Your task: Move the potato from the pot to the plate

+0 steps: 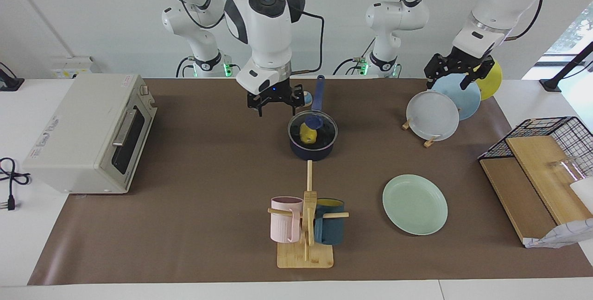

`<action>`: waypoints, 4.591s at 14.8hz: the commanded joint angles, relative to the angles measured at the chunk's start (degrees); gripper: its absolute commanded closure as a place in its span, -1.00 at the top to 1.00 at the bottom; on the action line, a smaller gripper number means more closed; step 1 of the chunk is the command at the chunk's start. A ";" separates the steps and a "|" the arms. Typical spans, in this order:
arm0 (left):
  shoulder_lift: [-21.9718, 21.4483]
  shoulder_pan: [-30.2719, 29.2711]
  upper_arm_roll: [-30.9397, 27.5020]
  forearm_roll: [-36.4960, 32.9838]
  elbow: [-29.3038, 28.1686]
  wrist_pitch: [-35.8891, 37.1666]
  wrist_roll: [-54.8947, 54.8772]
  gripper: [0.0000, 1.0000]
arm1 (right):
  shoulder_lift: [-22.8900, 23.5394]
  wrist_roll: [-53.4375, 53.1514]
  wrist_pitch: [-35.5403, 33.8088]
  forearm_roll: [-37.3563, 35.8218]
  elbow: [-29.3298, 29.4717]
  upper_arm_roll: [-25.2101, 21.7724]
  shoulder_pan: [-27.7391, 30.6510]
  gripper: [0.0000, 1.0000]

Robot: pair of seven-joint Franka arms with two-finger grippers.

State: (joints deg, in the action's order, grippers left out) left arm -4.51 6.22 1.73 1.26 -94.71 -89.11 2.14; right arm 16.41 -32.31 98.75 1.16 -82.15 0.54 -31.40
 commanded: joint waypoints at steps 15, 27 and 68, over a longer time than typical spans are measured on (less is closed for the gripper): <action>-0.23 -0.86 0.29 -0.47 -0.56 -3.61 0.41 1.00 | 5.04 -11.99 10.40 -3.80 -4.32 -0.19 -10.53 1.00; -1.11 -0.60 0.38 -0.47 -2.23 -2.65 0.41 1.00 | 3.02 -11.99 17.79 -4.50 -13.38 -0.19 -10.79 0.94; 13.56 29.54 0.73 0.93 -13.74 -34.71 52.69 1.00 | -11.83 38.02 25.77 -3.36 -39.03 -0.63 25.51 -1.00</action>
State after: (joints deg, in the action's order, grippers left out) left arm 6.68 33.66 3.60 1.71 -108.49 -120.66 52.30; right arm 9.00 5.29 120.42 -2.72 -114.40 -0.75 -6.25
